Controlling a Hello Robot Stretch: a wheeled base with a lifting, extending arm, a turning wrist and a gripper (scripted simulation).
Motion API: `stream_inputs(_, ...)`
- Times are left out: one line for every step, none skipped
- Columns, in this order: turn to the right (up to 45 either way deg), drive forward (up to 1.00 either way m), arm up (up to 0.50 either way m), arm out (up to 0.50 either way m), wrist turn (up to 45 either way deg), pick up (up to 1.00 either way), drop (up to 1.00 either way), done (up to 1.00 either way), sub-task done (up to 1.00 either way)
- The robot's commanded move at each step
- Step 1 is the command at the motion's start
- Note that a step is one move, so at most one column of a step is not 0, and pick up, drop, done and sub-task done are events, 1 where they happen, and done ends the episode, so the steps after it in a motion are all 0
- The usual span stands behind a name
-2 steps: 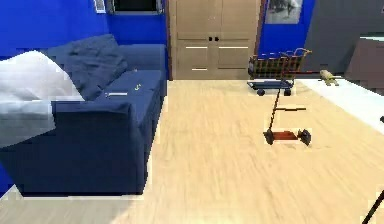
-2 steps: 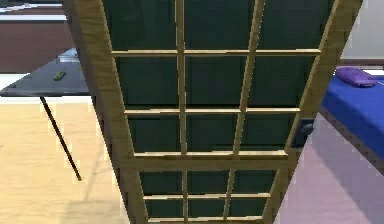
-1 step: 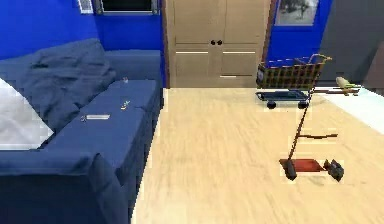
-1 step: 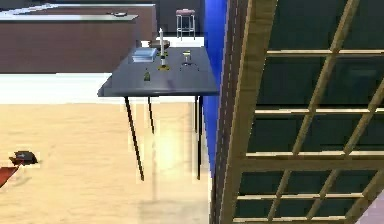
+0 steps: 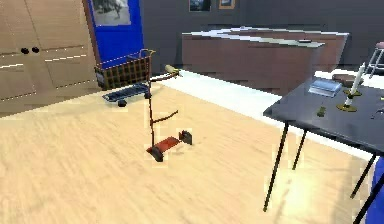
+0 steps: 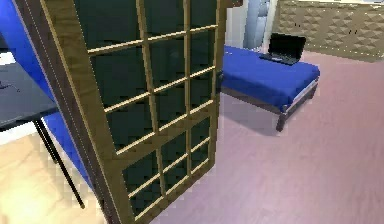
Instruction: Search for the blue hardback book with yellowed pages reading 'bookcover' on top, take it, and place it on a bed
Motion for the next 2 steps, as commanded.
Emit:
stream_inputs(12.0,0.00,0.00,0.00,0.0,0.00,0.00,0.00,0.00)
stream_inputs(0.0,0.35,0.00,0.00,0.0,0.00,0.00,0.00,0.00)
